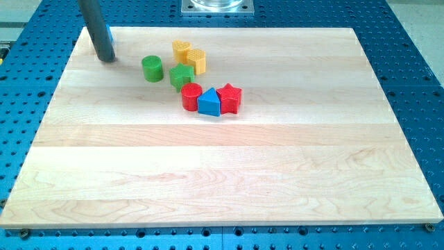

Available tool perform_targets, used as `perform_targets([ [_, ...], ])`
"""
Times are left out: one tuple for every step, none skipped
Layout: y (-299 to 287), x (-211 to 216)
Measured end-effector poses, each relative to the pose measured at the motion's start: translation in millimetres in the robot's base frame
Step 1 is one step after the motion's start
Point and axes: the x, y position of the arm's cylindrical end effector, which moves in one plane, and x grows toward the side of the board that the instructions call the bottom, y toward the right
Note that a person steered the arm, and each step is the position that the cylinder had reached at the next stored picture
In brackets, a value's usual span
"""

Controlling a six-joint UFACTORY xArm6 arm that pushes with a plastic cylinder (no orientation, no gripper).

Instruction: Push the heart top center of the board

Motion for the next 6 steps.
perform_targets([
  [0.0,0.0],
  [6.6,-10.4],
  [51.6,-46.0],
  [89.1,-40.1],
  [94.1,21.9],
  [156.9,6.3],
])
